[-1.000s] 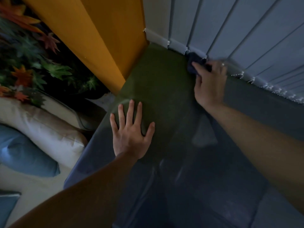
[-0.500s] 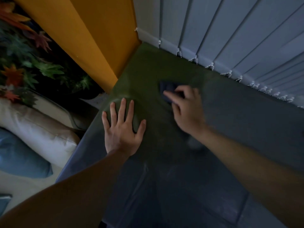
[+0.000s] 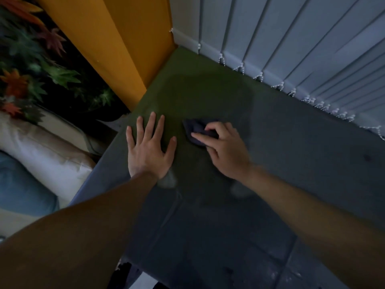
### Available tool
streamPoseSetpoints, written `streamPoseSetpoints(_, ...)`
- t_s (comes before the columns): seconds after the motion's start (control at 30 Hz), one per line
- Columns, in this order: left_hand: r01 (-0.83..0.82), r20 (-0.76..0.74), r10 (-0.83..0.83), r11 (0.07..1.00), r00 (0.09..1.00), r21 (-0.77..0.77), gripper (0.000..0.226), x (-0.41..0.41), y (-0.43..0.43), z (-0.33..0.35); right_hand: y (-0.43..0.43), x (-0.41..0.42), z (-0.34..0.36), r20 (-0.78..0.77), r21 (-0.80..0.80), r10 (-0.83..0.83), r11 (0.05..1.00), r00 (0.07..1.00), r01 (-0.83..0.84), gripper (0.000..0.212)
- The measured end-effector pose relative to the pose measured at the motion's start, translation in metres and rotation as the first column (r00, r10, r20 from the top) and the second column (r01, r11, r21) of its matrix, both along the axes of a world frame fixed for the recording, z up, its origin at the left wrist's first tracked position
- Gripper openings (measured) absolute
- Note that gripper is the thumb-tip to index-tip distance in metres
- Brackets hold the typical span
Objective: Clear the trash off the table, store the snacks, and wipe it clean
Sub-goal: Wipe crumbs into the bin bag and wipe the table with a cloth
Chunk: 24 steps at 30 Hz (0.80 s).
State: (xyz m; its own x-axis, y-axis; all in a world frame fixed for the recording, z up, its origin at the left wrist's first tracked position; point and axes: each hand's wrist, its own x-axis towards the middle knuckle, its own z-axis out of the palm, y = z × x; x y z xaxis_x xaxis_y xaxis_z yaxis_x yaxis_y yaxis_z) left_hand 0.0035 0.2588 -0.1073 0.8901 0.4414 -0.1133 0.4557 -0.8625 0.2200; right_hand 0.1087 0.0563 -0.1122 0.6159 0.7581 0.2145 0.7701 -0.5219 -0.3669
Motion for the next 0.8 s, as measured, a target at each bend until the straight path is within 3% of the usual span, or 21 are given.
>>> streamPoseSetpoints(0.13, 0.063, 0.033, -0.061, 0.997, 0.998, -0.043, 0.07, -0.009, 0.004, 0.002, -0.009, 0.016, 0.002, -0.04, 0.03, -0.357, 0.933, 0.933, 0.358, 0.045)
streamPoseSetpoints(0.2, 0.112, 0.048, -0.109, 0.991, 0.993, -0.073, 0.069, -0.013, 0.006, 0.003, -0.001, -0.003, 0.006, -0.066, 0.022, -0.444, 0.894, 0.893, 0.447, 0.045)
streamPoseSetpoints(0.23, 0.126, 0.048, -0.123, 0.989, 0.991, -0.078, 0.068, -0.017, 0.006, 0.004, 0.003, -0.018, 0.007, -0.064, 0.013, -0.412, 0.91, 0.909, 0.414, 0.046)
streamPoseSetpoints(0.37, 0.142, 0.021, -0.141, 0.989, 0.99, -0.038, 0.063, -0.044, 0.0, 0.003, -0.004, -0.056, 0.008, -0.028, -0.045, -0.026, 0.999, 0.999, 0.025, 0.048)
streamPoseSetpoints(0.4, 0.15, 0.014, -0.15, 0.988, 0.989, -0.032, 0.062, -0.053, -0.003, 0.003, -0.007, -0.053, 0.008, -0.015, -0.042, -0.037, 0.998, 0.999, 0.037, 0.047)
streamPoseSetpoints(0.5, 0.176, -0.01, -0.177, 0.984, 0.984, -0.021, 0.059, -0.081, -0.004, 0.002, -0.003, -0.052, 0.009, -0.041, 0.014, -0.333, 0.943, 0.942, 0.333, 0.044)
streamPoseSetpoints(0.57, 0.191, -0.019, -0.191, 0.982, 0.981, -0.007, 0.058, -0.097, 0.0, 0.001, 0.009, -0.075, 0.011, -0.078, 0.023, -0.421, 0.906, 0.904, 0.424, 0.044)
streamPoseSetpoints(0.6, 0.198, -0.02, -0.198, 0.98, 0.98, -0.002, 0.058, -0.105, 0.002, 0.0, 0.013, -0.092, 0.011, -0.086, 0.019, -0.385, 0.922, 0.919, 0.388, 0.045)
streamPoseSetpoints(0.73, 0.234, 0.005, -0.234, 0.972, 0.972, 0.011, 0.056, -0.126, 0.009, -0.001, 0.004, -0.15, 0.008, -0.05, -0.012, 0.028, 1.0, 0.998, -0.028, 0.042)
streamPoseSetpoints(0.8, 0.249, 0.021, -0.249, 0.968, 0.968, 0.01, 0.055, -0.131, 0.01, -0.001, -0.003, -0.144, 0.008, -0.027, -0.024, 0.031, 0.999, 0.999, -0.031, 0.041)
